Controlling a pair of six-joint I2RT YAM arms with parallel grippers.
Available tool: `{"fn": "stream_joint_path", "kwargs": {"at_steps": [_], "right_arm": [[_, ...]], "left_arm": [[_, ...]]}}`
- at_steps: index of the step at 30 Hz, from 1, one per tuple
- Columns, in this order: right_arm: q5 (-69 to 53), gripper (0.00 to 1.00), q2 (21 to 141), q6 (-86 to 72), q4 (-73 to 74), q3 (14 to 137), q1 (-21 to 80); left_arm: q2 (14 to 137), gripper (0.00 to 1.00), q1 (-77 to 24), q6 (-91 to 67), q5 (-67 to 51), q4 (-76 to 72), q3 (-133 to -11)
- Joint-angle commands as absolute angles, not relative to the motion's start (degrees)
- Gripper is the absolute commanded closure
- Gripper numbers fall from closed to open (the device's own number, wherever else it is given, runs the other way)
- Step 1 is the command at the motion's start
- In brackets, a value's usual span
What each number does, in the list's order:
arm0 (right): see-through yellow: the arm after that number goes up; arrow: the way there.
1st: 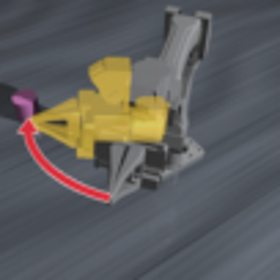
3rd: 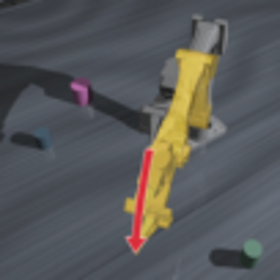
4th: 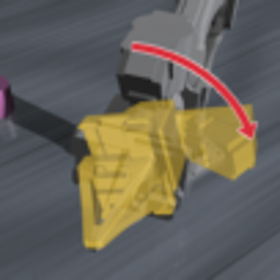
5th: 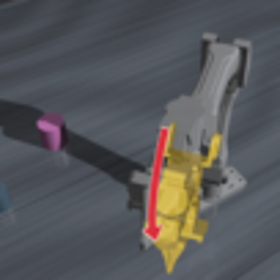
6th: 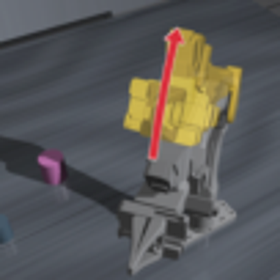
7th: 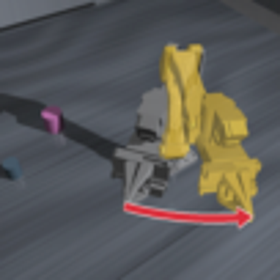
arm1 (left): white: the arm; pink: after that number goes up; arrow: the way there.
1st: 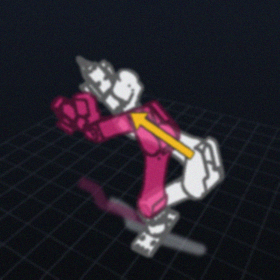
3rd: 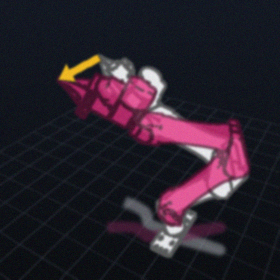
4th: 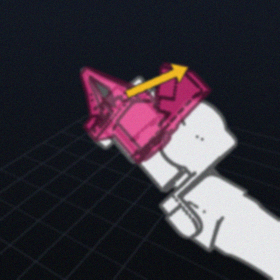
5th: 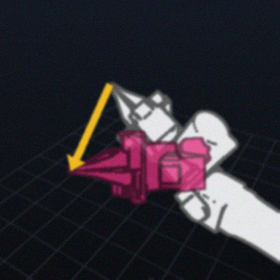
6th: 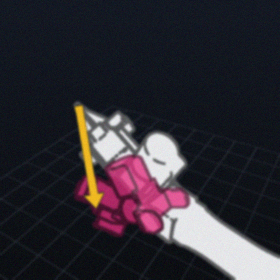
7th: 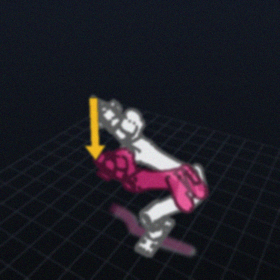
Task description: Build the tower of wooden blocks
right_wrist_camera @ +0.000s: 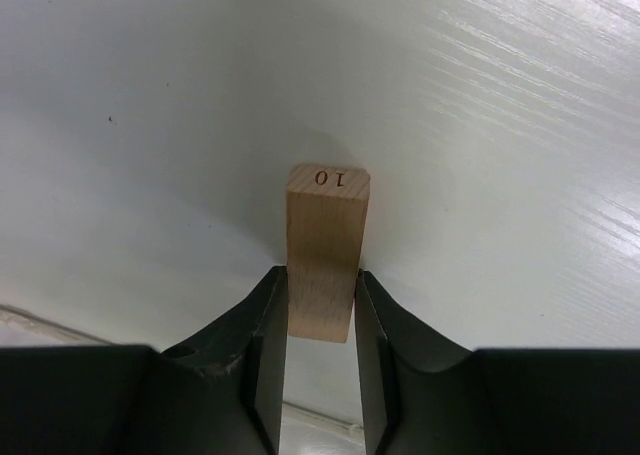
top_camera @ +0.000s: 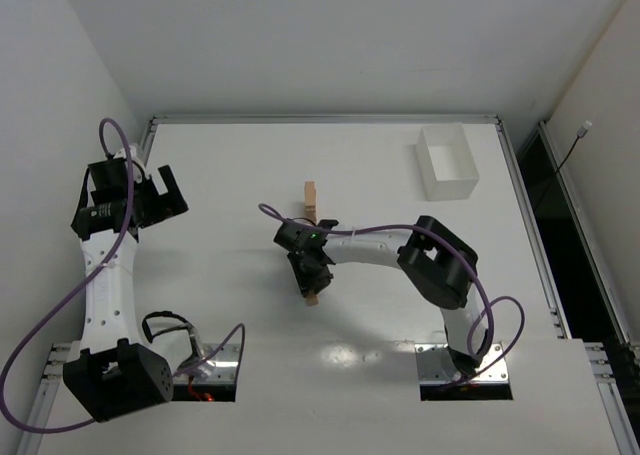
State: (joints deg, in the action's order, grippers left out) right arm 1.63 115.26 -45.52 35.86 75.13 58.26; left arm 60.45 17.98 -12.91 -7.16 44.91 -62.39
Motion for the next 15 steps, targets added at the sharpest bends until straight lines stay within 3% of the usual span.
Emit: {"fn": "stream_joint_path", "kwargs": {"at_steps": [1, 6, 10, 15], "right_arm": [[3.08, 0.84, 114.79, -46.49, 35.24, 77.52, 58.71], [5.97, 1.0, 110.32, -43.78, 35.24, 78.83, 59.76], [7.29, 1.0, 104.96, -38.77, 33.85, 78.84, 60.47], [0.71, 1.0, 94.58, -37.09, 33.31, 77.34, 58.28]], "left_arm": [[60.21, 0.0, 17.58, -12.92, -6.94, 42.71, -62.31], [60.21, 0.0, 17.58, -12.92, -6.94, 42.71, -61.79], [59.16, 0.0, 17.58, -13.44, -7.47, 42.71, -61.26], [58.54, 0.0, 17.58, -13.97, -8.7, 42.19, -60.12]]}}
